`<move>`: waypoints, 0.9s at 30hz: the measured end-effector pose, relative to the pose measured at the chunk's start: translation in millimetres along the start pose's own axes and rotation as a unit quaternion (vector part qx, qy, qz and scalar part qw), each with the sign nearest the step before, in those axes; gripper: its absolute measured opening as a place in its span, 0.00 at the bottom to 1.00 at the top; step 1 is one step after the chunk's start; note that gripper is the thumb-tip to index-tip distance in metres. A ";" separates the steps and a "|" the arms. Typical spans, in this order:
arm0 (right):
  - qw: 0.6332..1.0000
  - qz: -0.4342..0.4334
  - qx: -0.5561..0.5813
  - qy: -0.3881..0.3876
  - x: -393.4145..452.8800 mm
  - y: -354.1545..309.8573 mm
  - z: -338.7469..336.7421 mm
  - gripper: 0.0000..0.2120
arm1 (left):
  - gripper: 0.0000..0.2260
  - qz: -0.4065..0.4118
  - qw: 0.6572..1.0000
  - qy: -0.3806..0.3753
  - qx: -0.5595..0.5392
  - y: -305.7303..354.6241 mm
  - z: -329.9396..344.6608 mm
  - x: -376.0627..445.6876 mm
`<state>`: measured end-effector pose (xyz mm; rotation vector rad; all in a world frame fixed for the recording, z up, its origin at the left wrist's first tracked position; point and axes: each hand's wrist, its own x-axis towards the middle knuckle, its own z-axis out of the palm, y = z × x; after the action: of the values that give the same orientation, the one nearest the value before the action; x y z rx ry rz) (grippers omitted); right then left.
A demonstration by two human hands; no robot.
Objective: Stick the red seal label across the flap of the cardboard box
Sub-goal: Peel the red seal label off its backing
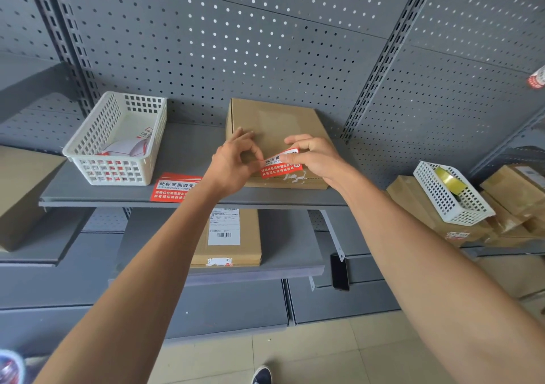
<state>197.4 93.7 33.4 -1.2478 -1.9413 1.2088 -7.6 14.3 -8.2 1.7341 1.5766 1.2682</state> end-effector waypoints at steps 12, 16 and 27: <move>1.000 -0.004 -0.001 -0.004 -2.3 1.4 -2.0 0.07 | 0.16 0.044 0.990 0.063 0.117 -2.7 20.3 -12.2; 1.000 -0.008 -0.009 0.000 -3.9 0.7 -2.7 0.10 | 0.01 0.109 0.953 0.204 0.197 4.5 33.4 -15.0; 0.999 -0.025 -0.019 0.001 -9.2 -2.6 -0.5 0.06 | 0.02 0.091 0.945 0.255 0.181 7.2 63.4 -37.5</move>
<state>200.7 85.2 36.2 -1.2121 -1.9909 1.1487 53.7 -8.0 -43.2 1.9048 2.0854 1.7103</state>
